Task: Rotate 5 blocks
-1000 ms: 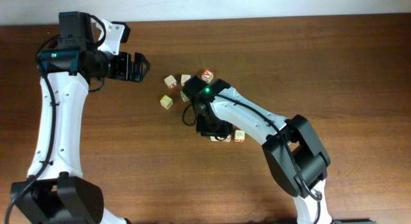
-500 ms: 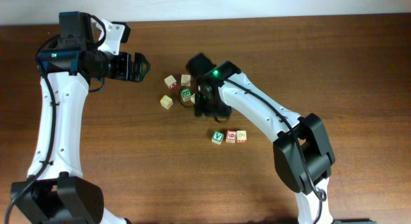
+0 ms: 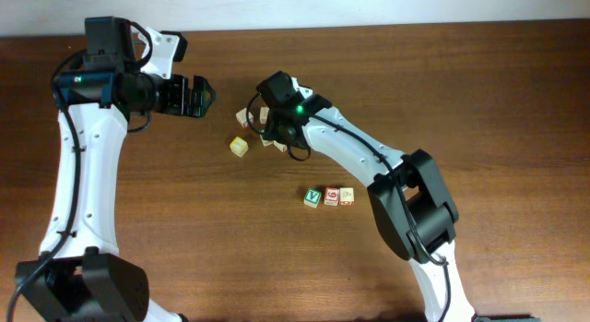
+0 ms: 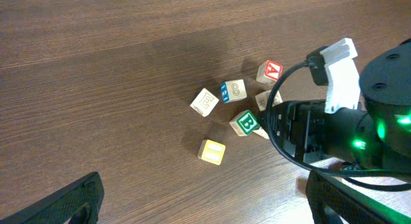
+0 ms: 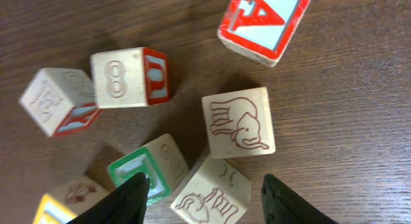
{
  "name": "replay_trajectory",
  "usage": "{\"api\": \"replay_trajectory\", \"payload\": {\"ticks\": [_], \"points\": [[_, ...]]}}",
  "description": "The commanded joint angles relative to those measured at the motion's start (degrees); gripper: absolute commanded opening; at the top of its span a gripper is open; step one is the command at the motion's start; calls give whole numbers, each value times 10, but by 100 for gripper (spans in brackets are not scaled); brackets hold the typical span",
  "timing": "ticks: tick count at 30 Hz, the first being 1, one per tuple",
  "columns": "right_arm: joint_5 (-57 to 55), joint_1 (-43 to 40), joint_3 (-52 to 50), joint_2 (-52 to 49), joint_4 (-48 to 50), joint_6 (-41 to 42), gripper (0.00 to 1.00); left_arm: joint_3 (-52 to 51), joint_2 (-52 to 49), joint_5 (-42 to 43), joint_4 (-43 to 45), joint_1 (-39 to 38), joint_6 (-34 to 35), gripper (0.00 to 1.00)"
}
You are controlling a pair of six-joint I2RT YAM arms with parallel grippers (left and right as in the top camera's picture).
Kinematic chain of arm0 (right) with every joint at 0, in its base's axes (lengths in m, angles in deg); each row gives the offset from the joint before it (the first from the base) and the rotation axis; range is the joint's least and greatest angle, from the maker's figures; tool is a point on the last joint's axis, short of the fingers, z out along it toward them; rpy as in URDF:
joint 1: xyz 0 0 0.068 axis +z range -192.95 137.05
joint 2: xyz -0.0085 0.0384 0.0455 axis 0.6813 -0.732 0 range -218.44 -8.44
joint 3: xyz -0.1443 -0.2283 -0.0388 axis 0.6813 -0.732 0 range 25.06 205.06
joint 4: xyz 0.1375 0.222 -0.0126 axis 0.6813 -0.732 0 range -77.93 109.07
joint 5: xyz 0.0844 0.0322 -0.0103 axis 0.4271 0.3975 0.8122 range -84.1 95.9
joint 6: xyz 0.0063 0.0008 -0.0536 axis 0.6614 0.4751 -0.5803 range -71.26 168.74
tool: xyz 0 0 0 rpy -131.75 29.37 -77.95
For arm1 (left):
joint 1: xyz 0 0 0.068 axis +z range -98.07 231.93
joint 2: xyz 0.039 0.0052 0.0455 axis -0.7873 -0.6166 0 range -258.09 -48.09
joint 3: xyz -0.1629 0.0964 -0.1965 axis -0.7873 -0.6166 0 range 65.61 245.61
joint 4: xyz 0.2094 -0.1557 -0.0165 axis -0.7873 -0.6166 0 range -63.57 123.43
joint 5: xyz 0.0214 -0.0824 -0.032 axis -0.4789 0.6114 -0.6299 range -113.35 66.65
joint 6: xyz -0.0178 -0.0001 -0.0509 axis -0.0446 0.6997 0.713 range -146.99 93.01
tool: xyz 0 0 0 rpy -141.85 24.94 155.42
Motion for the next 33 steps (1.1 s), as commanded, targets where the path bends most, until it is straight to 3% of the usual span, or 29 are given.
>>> {"api": "replay_trajectory", "payload": {"ticks": [1, 5, 9, 13, 21, 24, 29, 33], "points": [[-19, -3, 7, -20, 2, 15, 56, 10, 0, -2, 0, 0, -11, 99], [-16, -3, 7, -20, -21, 14, 51, 10, 0, -2, 0, 0, -11, 99], [-14, -3, 7, -20, -54, 14, 38, 10, 0, -2, 0, 0, -11, 99], [-5, -3, 7, -20, -56, -9, 38, 10, 0, -2, 0, 0, -11, 99], [47, -3, 17, -18, -107, -140, 38, 10, 0, -2, 0, 0, -11, 99], [46, -3, 18, -18, -117, -146, 37, 10, 0, -2, 0, 0, -11, 99], [44, -3, 52, -3, -139, -170, 20, 10, 0, -2, 0, 0, -11, 99], [52, 1, 94, 38, -212, -170, 14, 10, 0, -2, 0, 0, -11, 99]]}}
